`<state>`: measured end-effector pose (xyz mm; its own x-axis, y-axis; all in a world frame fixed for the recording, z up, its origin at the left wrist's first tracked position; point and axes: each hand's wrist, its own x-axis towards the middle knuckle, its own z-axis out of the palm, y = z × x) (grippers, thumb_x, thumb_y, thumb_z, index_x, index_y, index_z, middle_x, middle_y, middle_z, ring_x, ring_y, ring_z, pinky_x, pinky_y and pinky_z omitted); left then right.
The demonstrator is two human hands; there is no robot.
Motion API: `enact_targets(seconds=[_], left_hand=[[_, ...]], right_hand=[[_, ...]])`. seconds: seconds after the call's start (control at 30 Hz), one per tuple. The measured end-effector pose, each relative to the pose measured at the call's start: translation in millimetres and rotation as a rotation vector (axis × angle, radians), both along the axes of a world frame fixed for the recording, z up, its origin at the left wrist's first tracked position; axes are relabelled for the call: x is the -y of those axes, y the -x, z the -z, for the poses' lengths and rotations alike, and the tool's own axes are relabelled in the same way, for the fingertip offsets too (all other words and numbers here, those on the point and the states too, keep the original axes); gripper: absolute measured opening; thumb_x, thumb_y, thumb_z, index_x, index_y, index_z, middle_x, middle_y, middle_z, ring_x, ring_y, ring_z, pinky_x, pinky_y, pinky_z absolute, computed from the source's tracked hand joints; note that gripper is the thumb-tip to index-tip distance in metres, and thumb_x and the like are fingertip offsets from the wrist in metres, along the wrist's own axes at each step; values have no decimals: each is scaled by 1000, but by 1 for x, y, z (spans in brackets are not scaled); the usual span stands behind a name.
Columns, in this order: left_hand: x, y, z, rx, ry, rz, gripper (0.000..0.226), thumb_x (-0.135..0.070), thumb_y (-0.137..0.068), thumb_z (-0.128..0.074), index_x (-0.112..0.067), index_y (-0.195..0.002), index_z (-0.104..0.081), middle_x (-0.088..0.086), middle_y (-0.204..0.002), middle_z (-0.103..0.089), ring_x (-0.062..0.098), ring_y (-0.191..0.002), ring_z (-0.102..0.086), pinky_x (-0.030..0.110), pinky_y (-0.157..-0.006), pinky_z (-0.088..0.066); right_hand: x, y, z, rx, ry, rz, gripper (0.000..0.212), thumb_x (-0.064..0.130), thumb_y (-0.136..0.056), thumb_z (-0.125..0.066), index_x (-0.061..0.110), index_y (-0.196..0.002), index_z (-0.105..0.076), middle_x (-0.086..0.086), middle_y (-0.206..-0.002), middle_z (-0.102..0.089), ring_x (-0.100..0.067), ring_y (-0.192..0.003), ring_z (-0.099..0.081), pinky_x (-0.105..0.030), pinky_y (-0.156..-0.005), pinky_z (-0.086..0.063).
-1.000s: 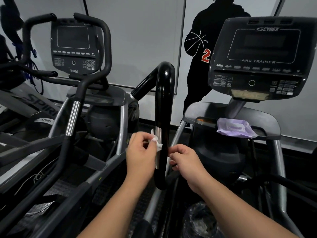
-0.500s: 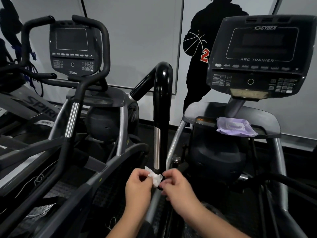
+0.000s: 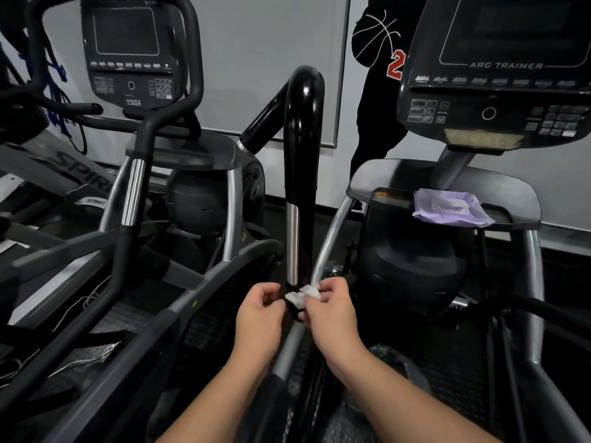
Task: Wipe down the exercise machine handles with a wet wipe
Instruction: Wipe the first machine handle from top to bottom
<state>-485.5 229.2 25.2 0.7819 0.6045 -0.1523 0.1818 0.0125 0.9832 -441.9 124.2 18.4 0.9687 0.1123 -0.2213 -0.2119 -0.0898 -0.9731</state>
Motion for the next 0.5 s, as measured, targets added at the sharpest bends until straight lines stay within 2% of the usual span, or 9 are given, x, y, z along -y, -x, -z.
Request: enact_targets(seconds=[0.1,0.23,0.3,0.4,0.5], left_hand=[[-1,-5,-3,-49,-48,88,33,3,-89,-60,-25,-106,-67,-7,-99,-73,7,-88,-67,19,-76,-50],[0,-12,-4,-66,-109,149,30,-2,-89,-65,-32,-98,-68,-6,-94,-74,10,-85,-68,22,-76,-49],[0,-15,-4,-92,-153,152,25,-8,-86,-71,-29,-99,-68,-4,-94,-74,10,-87,-70,21,-75,-50],[-2,-23,-4,-124,-188,149,26,-14,-81,-79,-22,-101,-65,-2,-93,-74,7,-83,-71,16,-68,-51],[-3,-30,-5,-176,-272,179,30,-18,-77,-82,-24,-100,-64,-2,-94,-72,6,-83,-69,16,-66,-48]], right_hand=[[-1,-1,6,20,42,-7,16,11,-89,-57,26,-94,-55,-4,-86,-70,-17,-71,-72,-44,-75,-60],[3,-3,23,-49,85,-4,14,15,-80,-56,28,-79,-53,-1,-65,-63,-19,-60,-60,-44,-60,-52],[0,-6,22,-39,69,19,9,24,-76,-59,28,-81,-53,-1,-67,-64,-19,-62,-59,-47,-61,-52],[-4,-14,20,1,0,-4,12,25,-78,-62,24,-86,-52,-1,-73,-61,-16,-65,-55,-41,-61,-49],[2,-20,37,-32,84,-51,10,26,-77,-58,22,-81,-50,-1,-65,-58,-17,-60,-52,-40,-55,-43]])
